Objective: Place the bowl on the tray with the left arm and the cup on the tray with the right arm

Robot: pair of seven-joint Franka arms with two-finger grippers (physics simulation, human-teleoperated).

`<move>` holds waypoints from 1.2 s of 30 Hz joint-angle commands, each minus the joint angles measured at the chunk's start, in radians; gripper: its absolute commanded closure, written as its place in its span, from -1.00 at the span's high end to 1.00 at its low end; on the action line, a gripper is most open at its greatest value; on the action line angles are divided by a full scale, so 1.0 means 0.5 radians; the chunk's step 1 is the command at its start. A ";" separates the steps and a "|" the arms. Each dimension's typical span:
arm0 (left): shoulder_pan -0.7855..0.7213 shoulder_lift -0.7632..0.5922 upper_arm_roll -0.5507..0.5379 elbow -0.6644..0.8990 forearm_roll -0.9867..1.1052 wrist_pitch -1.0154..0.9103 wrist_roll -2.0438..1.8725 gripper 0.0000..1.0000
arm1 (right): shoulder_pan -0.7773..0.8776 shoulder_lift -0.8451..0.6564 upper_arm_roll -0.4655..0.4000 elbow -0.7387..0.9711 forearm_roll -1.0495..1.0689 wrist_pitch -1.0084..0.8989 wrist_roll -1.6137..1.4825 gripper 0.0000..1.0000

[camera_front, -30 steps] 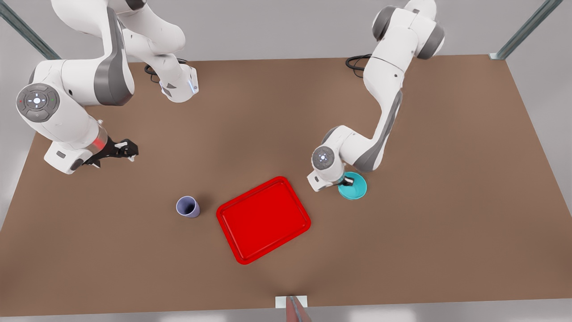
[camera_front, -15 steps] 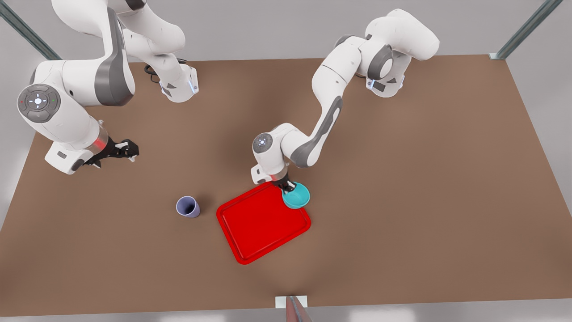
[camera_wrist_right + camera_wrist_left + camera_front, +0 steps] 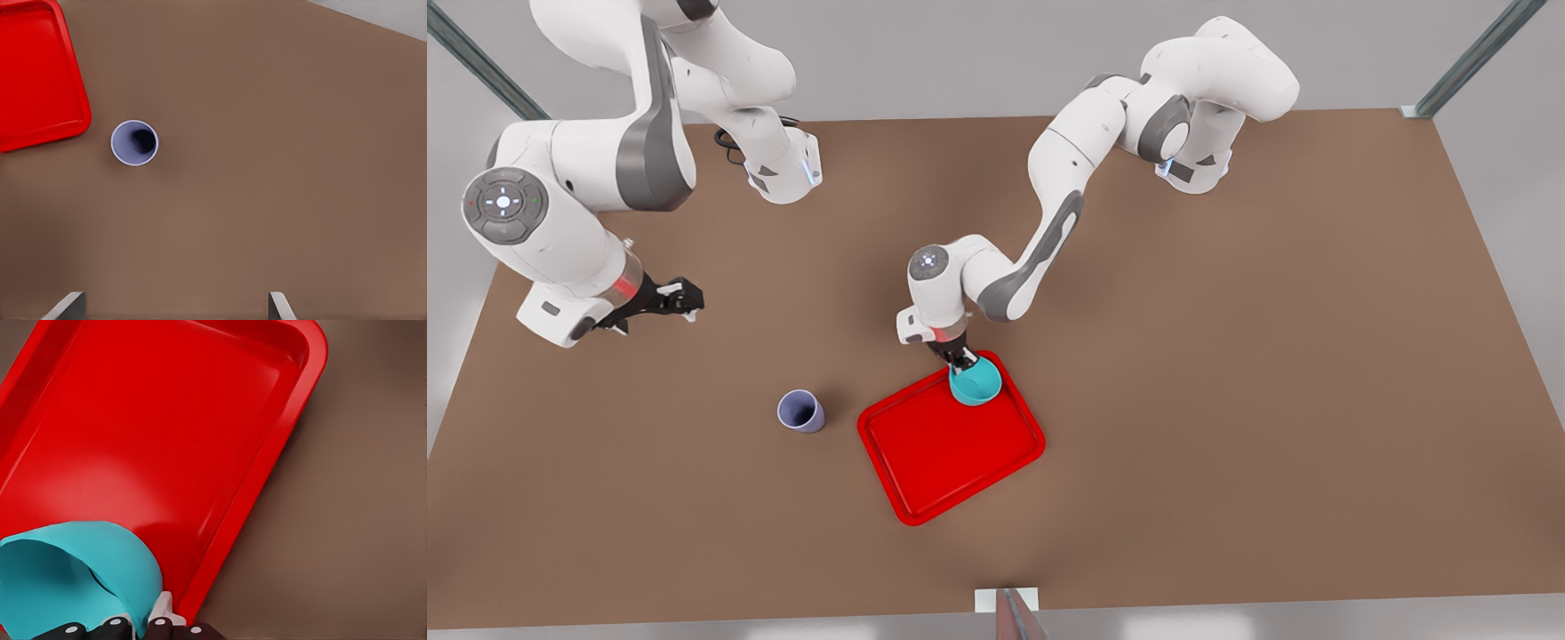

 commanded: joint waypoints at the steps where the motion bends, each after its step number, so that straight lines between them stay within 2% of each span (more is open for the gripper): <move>1: 0.000 -0.001 0.003 0.000 -0.162 -0.004 0.001 1.00 | -0.003 0.000 -0.003 0.000 0.000 0.000 0.000 1.00; 8: -0.025 -0.025 0.074 -0.012 -0.239 -0.007 0.004 1.00 | -0.003 0.000 0.015 0.000 0.000 -0.003 0.003 1.00; 11: -0.074 -0.249 0.251 -0.043 -0.618 -0.304 -0.014 1.00 | -0.003 0.000 0.015 0.000 0.000 0.000 0.000 1.00; 13: -0.022 -0.506 0.328 -0.111 -0.858 -0.531 -0.085 1.00 | -0.003 0.000 0.015 0.000 0.000 -0.006 0.000 1.00; 14: 0.046 -0.583 0.331 -0.132 -0.855 -0.547 -0.100 1.00 | -0.003 0.000 0.015 0.000 0.003 -0.009 0.000 1.00; 15: 0.181 -0.620 0.331 -0.117 -0.846 -0.752 -0.088 1.00 | -0.003 0.006 0.031 0.000 0.000 -0.018 -0.027 1.00; 17: 0.368 -0.881 0.334 -0.132 -0.669 -1.046 -0.079 1.00 | -0.009 0.037 0.040 -0.006 0.018 -0.061 -0.025 1.00; 19: 0.748 -1.013 0.334 -0.132 -0.512 -1.329 0.157 1.00 | -0.079 0.184 0.037 -0.012 0.024 -0.209 -0.031 1.00; 21: 1.205 -1.126 0.310 -0.150 -0.460 -1.455 0.277 1.00 | -0.208 0.300 0.037 -0.196 0.024 0.097 -0.006 1.00; 24: 1.387 -1.479 0.304 -0.583 -0.177 -1.329 0.317 1.00 | -0.150 0.426 0.043 -0.417 0.110 0.549 0.353 1.00; 25: 1.466 -1.513 0.249 -0.617 -0.174 -1.348 0.317 1.00 | -0.150 0.448 0.043 -0.500 0.159 0.687 0.356 1.00; 26: 1.653 -1.657 -0.064 -0.794 0.019 -1.277 0.311 1.00 | -0.135 0.481 0.043 -0.497 0.169 0.718 0.402 1.00; 27: 1.764 -1.795 -0.267 -0.994 0.154 -1.167 0.305 1.00 | -0.119 0.518 0.046 -0.500 0.169 0.770 0.402 1.00; 32: 1.807 -2.053 -0.270 -1.145 0.157 -1.317 0.323 1.00 | -0.085 0.678 0.071 -0.479 0.304 1.006 0.408 1.00; 33: 1.917 -2.084 -0.294 -1.151 0.157 -1.326 0.415 1.00 | -0.064 0.702 0.071 -0.479 0.353 1.028 0.405 1.00; 36: 1.985 -2.072 -0.350 -1.123 0.166 -1.415 0.471 1.00 | -0.061 0.739 0.071 -0.479 0.350 1.068 0.405 1.00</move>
